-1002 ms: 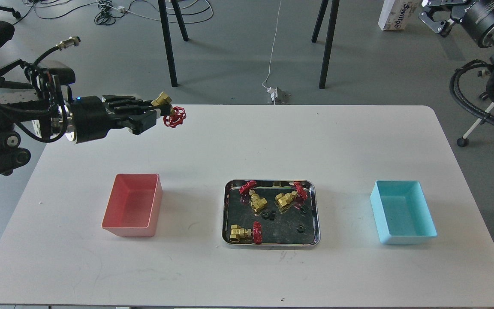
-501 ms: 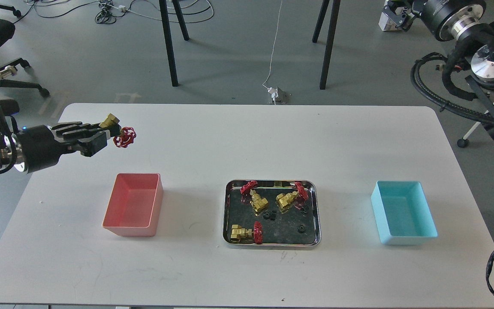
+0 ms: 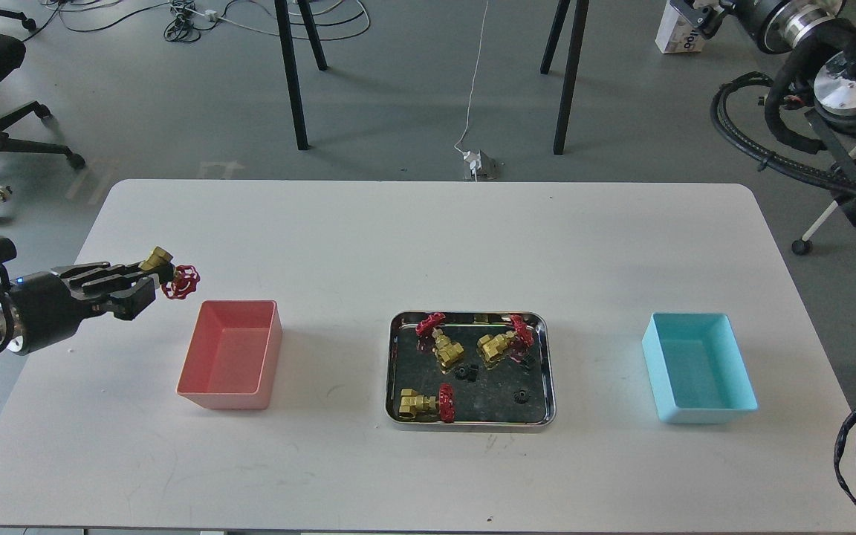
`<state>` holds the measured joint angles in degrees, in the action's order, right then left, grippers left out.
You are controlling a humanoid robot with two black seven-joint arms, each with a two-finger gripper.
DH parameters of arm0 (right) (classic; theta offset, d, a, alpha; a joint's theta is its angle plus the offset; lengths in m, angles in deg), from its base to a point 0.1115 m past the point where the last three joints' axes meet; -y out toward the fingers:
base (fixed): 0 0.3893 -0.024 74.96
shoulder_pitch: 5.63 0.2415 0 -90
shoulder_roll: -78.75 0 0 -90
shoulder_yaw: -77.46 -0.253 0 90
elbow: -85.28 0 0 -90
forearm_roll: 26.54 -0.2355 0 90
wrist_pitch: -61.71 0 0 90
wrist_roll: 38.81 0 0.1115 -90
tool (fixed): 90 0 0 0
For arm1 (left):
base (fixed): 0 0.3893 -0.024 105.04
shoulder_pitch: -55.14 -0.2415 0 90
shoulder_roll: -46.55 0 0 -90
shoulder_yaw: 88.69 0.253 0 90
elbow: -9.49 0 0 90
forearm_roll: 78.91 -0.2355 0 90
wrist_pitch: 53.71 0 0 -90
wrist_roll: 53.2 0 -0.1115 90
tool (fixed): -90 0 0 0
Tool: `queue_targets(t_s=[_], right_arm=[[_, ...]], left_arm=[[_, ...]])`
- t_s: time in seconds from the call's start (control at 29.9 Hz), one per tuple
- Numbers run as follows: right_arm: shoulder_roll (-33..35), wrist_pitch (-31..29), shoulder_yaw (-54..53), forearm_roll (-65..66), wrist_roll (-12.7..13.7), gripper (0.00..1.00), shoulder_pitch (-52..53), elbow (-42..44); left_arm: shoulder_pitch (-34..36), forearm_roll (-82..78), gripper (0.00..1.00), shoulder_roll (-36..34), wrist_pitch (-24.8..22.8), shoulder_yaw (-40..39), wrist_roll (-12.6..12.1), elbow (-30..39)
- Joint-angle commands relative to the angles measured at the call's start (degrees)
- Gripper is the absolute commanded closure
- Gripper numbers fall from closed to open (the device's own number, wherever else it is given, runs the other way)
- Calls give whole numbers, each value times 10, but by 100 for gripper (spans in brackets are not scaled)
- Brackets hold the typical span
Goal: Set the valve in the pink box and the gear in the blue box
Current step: 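Lower the held valve into the pink box with the left gripper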
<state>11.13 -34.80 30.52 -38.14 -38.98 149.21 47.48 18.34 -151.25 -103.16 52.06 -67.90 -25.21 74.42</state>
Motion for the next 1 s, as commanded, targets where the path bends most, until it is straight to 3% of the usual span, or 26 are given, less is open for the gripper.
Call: queue_targets(t_s=[0.0,0.47,0.97], right_arm=[[0,-1,0,0,1,0,-2,0],[2,11,1,0,12,0,2,3],[3,6,0,0,11,0,-12,1]], left_arm=[[-13,0,81,2,2,-1,0,-2],[-56,1,81,55,12,0,0,-46],[-50,0,81,40,18,-21,0,-38]])
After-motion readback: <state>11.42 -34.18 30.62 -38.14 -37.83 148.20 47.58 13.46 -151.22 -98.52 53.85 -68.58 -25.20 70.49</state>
